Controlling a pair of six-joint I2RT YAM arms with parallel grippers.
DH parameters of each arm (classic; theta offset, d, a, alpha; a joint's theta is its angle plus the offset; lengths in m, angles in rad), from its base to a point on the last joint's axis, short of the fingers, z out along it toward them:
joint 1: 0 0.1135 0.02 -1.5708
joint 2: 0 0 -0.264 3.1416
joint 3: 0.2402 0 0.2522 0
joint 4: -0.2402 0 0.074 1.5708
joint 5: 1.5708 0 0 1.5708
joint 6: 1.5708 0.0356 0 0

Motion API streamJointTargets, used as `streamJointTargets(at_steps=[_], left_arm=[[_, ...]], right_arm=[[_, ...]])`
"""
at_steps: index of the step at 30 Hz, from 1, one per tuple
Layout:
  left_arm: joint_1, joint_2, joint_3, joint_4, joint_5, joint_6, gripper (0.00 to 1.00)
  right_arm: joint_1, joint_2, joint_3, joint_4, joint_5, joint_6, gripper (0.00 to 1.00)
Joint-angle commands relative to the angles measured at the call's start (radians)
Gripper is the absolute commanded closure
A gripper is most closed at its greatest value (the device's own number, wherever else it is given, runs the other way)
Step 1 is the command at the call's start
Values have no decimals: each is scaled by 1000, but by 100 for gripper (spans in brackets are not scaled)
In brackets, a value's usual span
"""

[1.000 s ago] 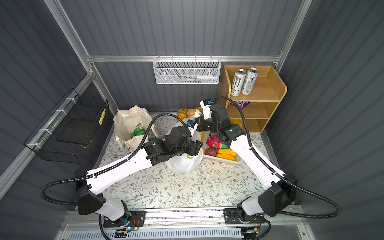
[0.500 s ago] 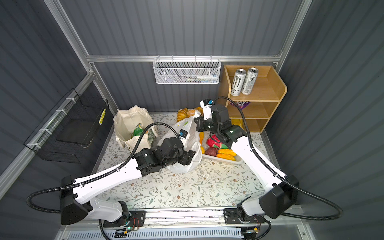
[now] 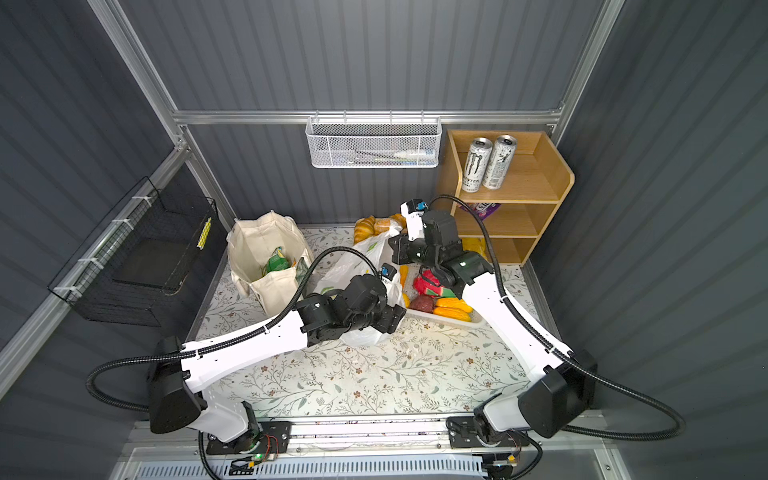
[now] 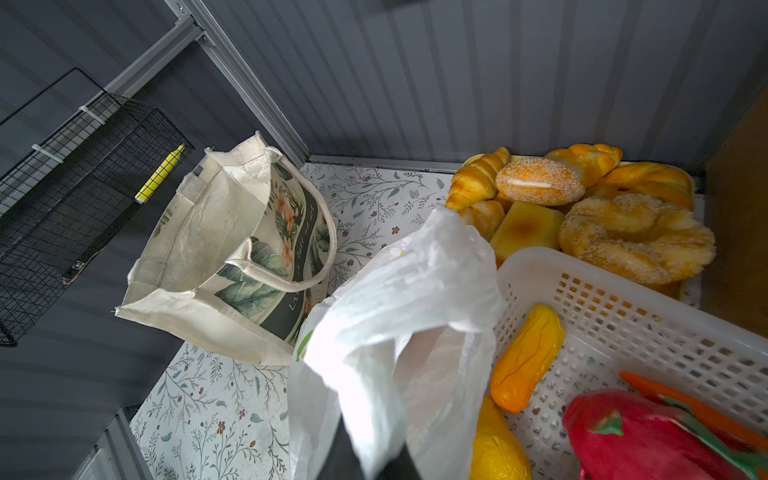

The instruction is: Place the mixed food into the grocery bags and tie them

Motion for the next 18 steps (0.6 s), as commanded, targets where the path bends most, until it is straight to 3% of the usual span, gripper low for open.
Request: streamJointTargets(at_steps=[1,2,3,5,6,9,13,18], left_arm=[[-6,47,60,-58,-127,-30,27],[-5,71,99,-92,-157,-32,33],[-6,88,123,-124,-172,-33,45],[0,97,157,-156,-198,-14,92],[0,78,171,-160,-212,-2,100],[16,-60,180,-69,-212,56,100],[175,-247,146,84,-38,70,100],[310,-295,171,98,40,105,100]], right_arm=[[-3,-29,-9,16,-15,6,100],[-3,-28,-9,16,-14,5,100],[-4,-29,-8,15,-14,5,100],[-12,-29,-3,8,-16,4,100],[-18,-31,0,1,-16,4,100],[-66,-48,-4,-5,-33,22,100],[-124,-81,4,-32,-68,61,100],[-124,-131,13,-101,-87,76,100]])
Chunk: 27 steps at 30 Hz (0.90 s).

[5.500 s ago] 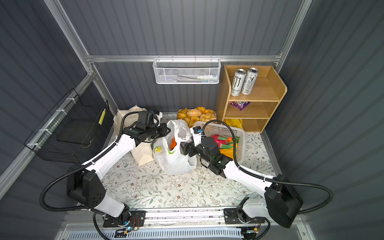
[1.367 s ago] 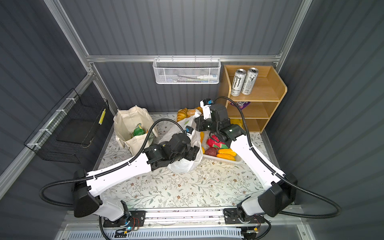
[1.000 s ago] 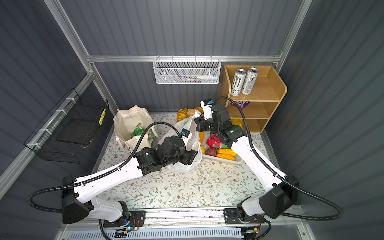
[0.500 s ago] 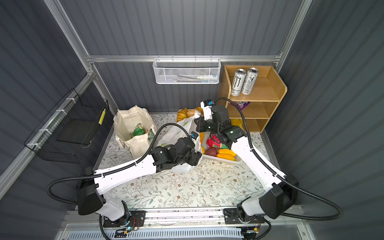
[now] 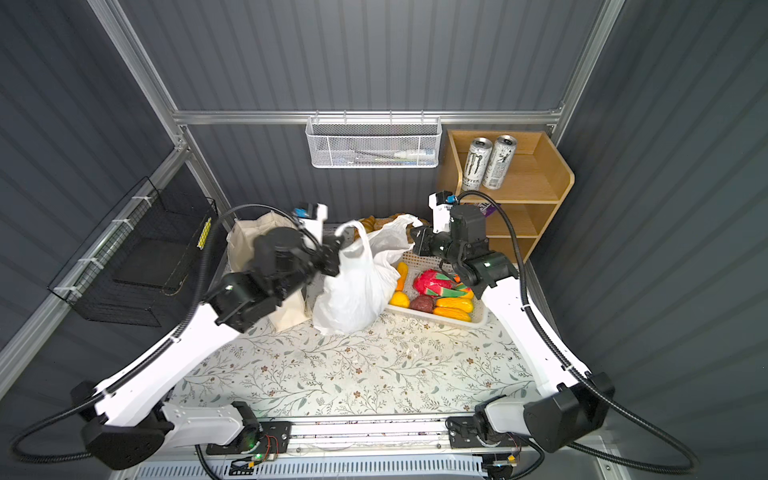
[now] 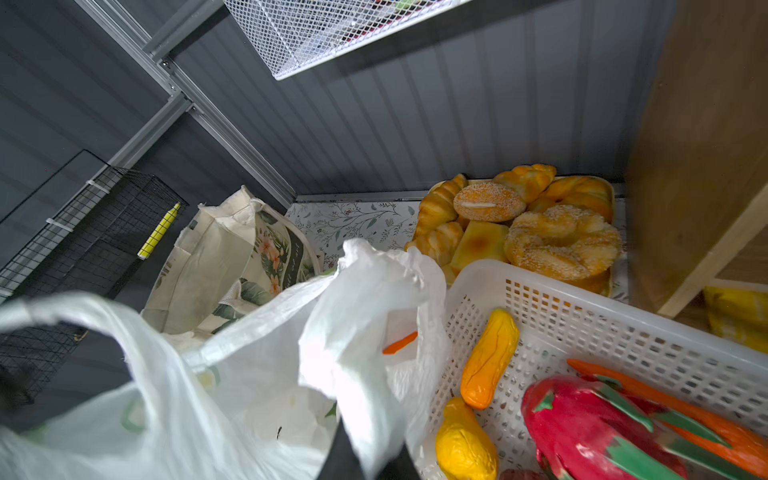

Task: Place the mixed food into the grocery bags and tie them
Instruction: 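Lift both bag handles upward with both grippers, gathering the bag closed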

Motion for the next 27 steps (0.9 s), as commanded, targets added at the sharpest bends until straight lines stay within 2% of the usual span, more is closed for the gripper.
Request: streamJointTargets(at_steps=[1,9,11,14,19,23,27], left_arm=[[29,20,16,28,72,55,100],[122,59,34,33,30,110,100],[128,68,22,31,29,110,100],[128,88,0,12,29,91,100],[128,85,-76,11,-16,52,100],[127,86,-82,-50,-145,-7,100],[128,73,-154,-46,-172,-29,100]], right_arm=[[10,-50,13,-71,-35,21,100],[20,-180,-3,-157,100,12,100],[20,-185,-24,-143,101,12,100],[21,-149,-57,-98,32,12,100],[42,16,-55,-37,-104,-5,100],[97,191,38,-40,-125,-33,100],[145,414,206,-86,-132,-67,100]])
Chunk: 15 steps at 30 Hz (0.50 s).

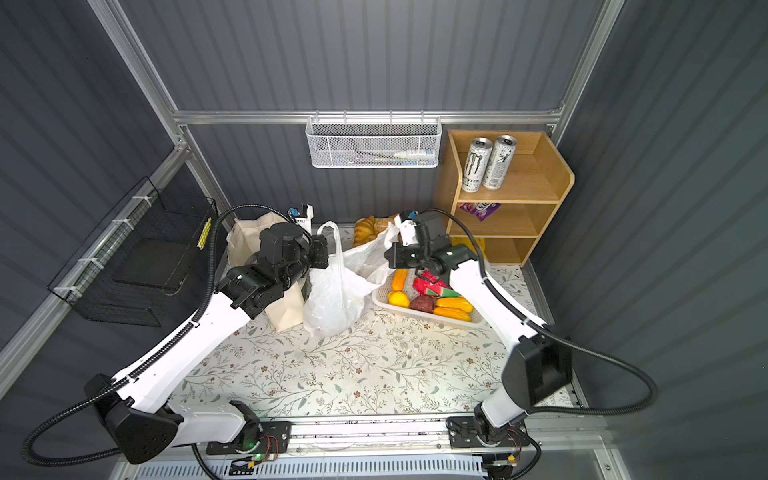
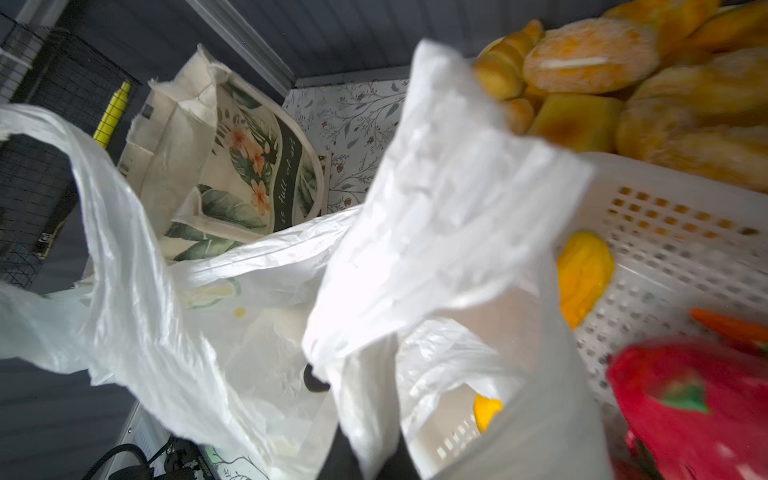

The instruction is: Place the mixed food into the grocery bags and tie them

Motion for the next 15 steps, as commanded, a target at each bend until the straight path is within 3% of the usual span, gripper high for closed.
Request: streamJointTargets(at_steps=[1,8,15], left_arm=[[0,-14,-37,-16,-51,-42,100],[0,15,-44,-11,5,-48,100],[0,33,-35,4,55,-48,100]], right_arm=[[34,142,162,-43,-36,-47,100],[46,473,389,-131,-15,-43,100],[39,535,364,-179,107,-27,100]])
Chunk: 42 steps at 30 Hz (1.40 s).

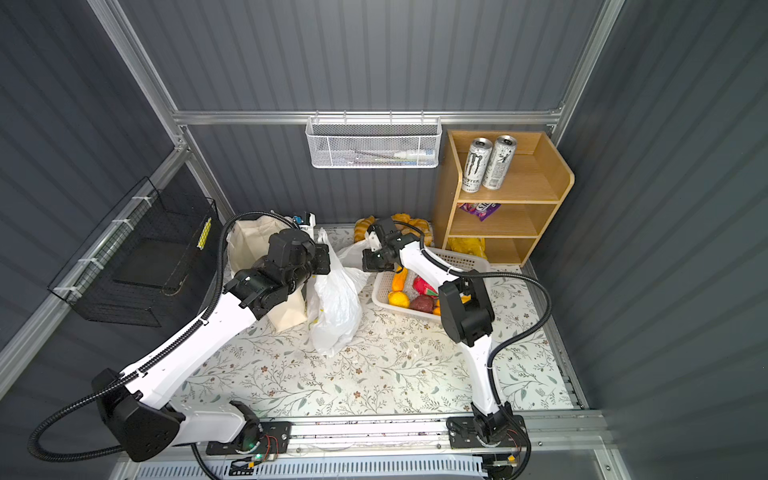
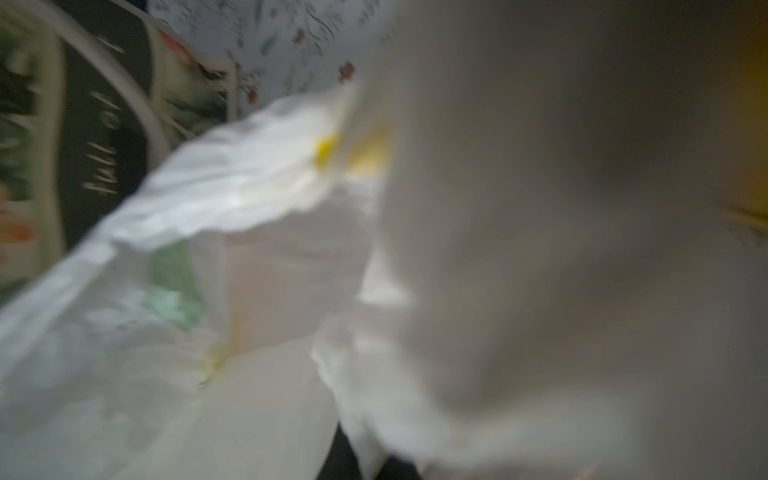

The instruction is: Place the mixed food into the grocery bags and tie them

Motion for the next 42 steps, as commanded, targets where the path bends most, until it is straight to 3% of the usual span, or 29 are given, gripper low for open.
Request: streamJointTargets(at_steps=[1,14,17,24,34,35,36,38,42], left_arm=[[0,14,8,11,41,-10,100],[-1,76,39,65,196,-26,100],[-1,89,35,112,255,-24,100],[-1,95,43,209,403,54,100],[0,53,30,392,560,127,100],[0,54,22,414,578,132,100],[0,54,15,430,593,136,100],[0,54,-7,476,623,144,100],[0,45,-47,555,665,157,100]], right_arm=[[-14,-33,-35,-56,80,0,100],[-223,-402,-559,75,178,83,100],[-261,-508,-638,107,147,95,100],[-264,-721,-555,45,-51,74,100],[-262,-949,-419,-52,-32,91,100],[-262,-950,-414,-69,-20,79,94],[-262,-949,-404,-95,11,61,78],[-263,-956,-383,-132,62,34,57],[-262,-1002,-320,-138,49,17,45]])
